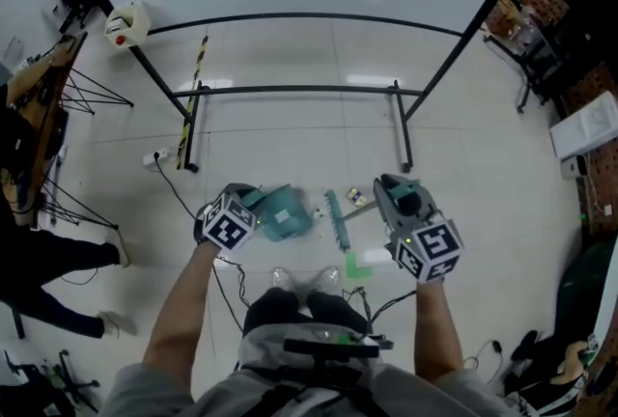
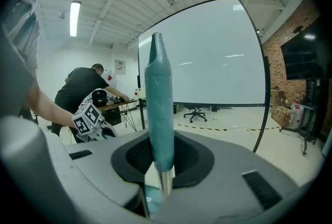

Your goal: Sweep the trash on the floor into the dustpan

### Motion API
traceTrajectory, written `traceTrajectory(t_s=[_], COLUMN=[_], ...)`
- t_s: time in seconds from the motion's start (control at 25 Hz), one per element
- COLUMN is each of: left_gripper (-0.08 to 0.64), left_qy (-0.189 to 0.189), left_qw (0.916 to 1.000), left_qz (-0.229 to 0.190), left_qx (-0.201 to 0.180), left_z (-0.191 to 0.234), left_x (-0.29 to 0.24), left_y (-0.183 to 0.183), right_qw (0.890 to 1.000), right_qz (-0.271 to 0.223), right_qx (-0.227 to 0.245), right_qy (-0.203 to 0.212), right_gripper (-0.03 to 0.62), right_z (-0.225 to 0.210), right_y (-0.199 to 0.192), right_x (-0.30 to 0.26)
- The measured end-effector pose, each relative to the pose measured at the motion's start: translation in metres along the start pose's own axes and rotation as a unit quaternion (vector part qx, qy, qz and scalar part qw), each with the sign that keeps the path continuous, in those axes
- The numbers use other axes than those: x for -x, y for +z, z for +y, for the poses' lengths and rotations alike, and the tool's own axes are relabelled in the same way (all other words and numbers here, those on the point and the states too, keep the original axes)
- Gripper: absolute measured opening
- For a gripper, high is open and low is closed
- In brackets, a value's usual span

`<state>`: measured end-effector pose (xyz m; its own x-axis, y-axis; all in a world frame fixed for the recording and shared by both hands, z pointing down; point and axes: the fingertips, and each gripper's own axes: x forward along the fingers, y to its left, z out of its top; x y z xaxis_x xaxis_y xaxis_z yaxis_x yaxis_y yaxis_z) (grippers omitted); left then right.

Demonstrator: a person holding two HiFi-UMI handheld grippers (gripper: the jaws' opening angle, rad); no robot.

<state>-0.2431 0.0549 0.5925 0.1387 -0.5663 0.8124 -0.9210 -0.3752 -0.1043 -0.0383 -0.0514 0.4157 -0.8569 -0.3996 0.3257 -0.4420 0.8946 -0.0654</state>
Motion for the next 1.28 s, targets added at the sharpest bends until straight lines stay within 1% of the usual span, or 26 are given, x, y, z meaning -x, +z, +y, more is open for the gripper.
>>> traceTrajectory(t_s=[0.08, 0.2, 0.32, 0.44, 0.56, 0.64, 0.72, 0.8, 0.88, 1.0, 1.08, 1.2, 1.28], left_gripper=[0.103, 0.103, 0.103, 0.101, 0.102, 0.102, 0.101, 0.103, 0.101, 0.101, 0.102, 0.103, 0.103], left_qy=[-0.015, -0.039, -0.067, -0.089, -0.105, -0.113, -0.117, -0.120, -0.122, -0.124, -0.126, -0.127, -0.128], left_qw=[0.9996, 0.9970, 0.9921, 0.9863, 0.9803, 0.9782, 0.9779, 0.9778, 0.9776, 0.9778, 0.9782, 0.9784, 0.9780], left_qz=[0.008, 0.027, 0.036, 0.034, 0.030, 0.030, 0.031, 0.030, 0.028, 0.026, 0.027, 0.027, 0.024], left_qx=[-0.022, -0.060, -0.100, -0.135, -0.164, -0.172, -0.171, -0.170, -0.170, -0.167, -0.162, -0.161, -0.163], left_z=[-0.001, -0.006, -0.012, -0.014, -0.014, -0.012, -0.010, -0.008, -0.005, -0.003, -0.004, 0.001, 0.007], left_x=[-0.013, -0.033, -0.051, -0.065, -0.074, -0.077, -0.080, -0.083, -0.085, -0.087, -0.088, -0.089, -0.085], left_y=[0.001, -0.006, -0.008, -0.002, 0.002, 0.004, 0.007, 0.011, 0.013, 0.015, 0.015, 0.013, 0.011], right_qw=[1.000, 0.998, 0.994, 0.987, 0.982, 0.981, 0.982, 0.982, 0.983, 0.982, 0.983, 0.985, 0.985], right_qz=[0.004, 0.015, 0.032, 0.042, 0.050, 0.057, 0.062, 0.064, 0.058, 0.042, 0.030, 0.018, 0.014], right_qx=[-0.001, -0.014, -0.017, -0.029, -0.050, -0.062, -0.073, -0.085, -0.107, -0.144, -0.157, -0.165, -0.166], right_qy=[-0.016, -0.054, -0.104, -0.153, -0.176, -0.174, -0.166, -0.153, -0.139, -0.112, -0.090, -0.056, -0.047], right_gripper=[0.049, 0.051, 0.051, 0.052, 0.051, 0.052, 0.060, 0.060, 0.060, 0.061, 0.061, 0.060, 0.060], right_z=[-0.014, -0.027, -0.043, -0.058, -0.058, -0.047, -0.036, -0.024, -0.013, 0.003, 0.014, 0.034, 0.042], right_y=[-0.015, -0.046, -0.081, -0.115, -0.146, -0.163, -0.176, -0.185, -0.188, -0.186, -0.180, -0.166, -0.156], right_x=[-0.002, -0.008, -0.009, -0.013, -0.025, -0.038, -0.050, -0.062, -0.074, -0.089, -0.100, -0.114, -0.120])
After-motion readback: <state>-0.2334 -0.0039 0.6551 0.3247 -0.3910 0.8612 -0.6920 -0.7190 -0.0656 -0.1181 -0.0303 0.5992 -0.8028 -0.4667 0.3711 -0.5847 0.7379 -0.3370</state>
